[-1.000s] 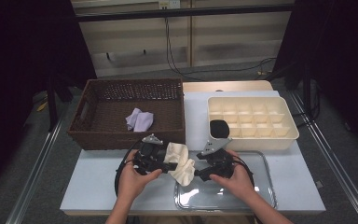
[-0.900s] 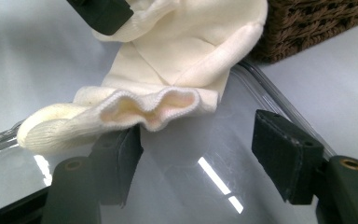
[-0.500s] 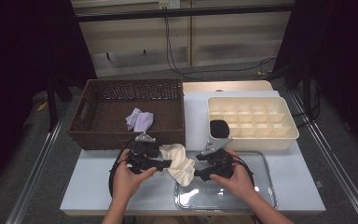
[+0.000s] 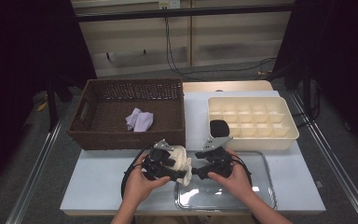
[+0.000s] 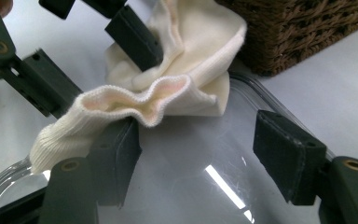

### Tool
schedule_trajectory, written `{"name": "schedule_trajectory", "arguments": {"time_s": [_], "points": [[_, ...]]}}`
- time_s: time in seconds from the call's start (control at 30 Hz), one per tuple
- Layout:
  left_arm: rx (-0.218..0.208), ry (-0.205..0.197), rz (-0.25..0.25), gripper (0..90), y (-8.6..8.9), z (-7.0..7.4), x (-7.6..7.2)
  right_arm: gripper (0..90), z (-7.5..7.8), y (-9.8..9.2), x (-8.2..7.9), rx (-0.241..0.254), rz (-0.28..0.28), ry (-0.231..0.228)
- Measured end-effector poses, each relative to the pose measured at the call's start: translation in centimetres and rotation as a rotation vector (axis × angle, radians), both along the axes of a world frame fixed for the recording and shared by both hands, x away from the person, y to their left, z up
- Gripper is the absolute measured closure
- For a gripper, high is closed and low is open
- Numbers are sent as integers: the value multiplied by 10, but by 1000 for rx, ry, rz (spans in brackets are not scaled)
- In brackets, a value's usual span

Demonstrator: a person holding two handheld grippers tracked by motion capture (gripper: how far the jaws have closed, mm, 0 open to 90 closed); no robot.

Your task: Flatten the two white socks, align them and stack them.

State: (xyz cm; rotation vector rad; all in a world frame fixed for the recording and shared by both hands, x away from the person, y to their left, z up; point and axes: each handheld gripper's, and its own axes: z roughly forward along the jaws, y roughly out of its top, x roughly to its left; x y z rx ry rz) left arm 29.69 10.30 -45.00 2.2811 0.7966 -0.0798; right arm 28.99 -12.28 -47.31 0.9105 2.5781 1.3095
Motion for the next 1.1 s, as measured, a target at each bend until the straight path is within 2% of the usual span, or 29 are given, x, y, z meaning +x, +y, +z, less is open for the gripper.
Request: {"name": "schedule_trajectory", "arguments": {"time_s": [0.33, 0.37, 0.4, 0.43, 0.47, 0.5, 0.63, 0.73, 0.87, 1.0, 1.1], "points": [[10, -1, -20, 467, -5, -4, 0, 321, 0, 1, 0, 18, -30, 13], [10, -1, -20, 511, -5, -4, 0, 322, -1, 0, 1, 22, -34, 15], [-8, 7, -14, 565, -6, -4, -1, 322, -1, 0, 1, 26, -42, 17], [-26, 28, -21, 634, -6, -5, -1, 319, -1, -1, 2, 28, -47, 20], [-25, 29, -16, 682, -7, -5, -1, 319, -1, -1, 2, 29, -50, 24], [-19, 19, -24, 693, -8, -5, -1, 318, -1, -1, 2, 28, -52, 24], [-12, 35, -37, 801, -11, -6, -1, 297, -2, -3, 2, 37, -51, 32], [-14, 40, -39, 823, -11, -3, -2, 291, -2, -3, 2, 32, -48, 36], [-79, 63, -41, 827, -5, 7, -3, 291, -5, -7, 3, 10, -52, 40], [-138, 52, -31, 827, 1, 18, -2, 296, -5, -7, 4, 8, -38, 50], [-140, 52, -2, 826, 9, 18, 1, 296, -5, -5, 3, 5, -26, 49]]}}
